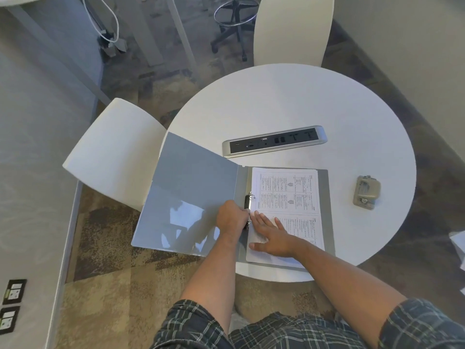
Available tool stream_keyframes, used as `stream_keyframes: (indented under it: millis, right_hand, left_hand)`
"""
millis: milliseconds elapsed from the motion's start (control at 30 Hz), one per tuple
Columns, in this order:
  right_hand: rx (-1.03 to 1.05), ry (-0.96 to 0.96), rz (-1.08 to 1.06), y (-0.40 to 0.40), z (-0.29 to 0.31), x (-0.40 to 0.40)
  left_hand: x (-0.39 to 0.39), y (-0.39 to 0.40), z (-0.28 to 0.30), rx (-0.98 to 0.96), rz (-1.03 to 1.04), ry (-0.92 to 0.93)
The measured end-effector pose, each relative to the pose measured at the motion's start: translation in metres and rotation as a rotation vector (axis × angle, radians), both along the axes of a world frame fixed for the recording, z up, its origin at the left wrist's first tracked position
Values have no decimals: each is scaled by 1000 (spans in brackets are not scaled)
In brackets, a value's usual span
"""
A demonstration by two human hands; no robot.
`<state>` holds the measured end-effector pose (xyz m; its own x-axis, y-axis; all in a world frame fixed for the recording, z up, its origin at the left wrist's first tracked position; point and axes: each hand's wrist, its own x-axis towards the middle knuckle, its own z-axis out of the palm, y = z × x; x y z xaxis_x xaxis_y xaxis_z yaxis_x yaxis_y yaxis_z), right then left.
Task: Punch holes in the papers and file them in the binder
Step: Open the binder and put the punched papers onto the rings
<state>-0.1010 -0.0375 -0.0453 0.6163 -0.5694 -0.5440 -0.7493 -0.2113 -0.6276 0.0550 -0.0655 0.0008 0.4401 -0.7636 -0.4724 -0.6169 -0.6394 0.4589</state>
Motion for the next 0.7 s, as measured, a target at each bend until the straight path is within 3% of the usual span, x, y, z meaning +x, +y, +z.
stream_keyframes:
  millis: [433, 700]
  right_hand:
    - [46, -26, 16, -3, 9, -4]
    - [70, -36, 5, -4, 9, -4]
  left_hand:
    - [-8, -13, 3, 142, -84, 9]
    - [-13, -9, 7, 38, -151, -89]
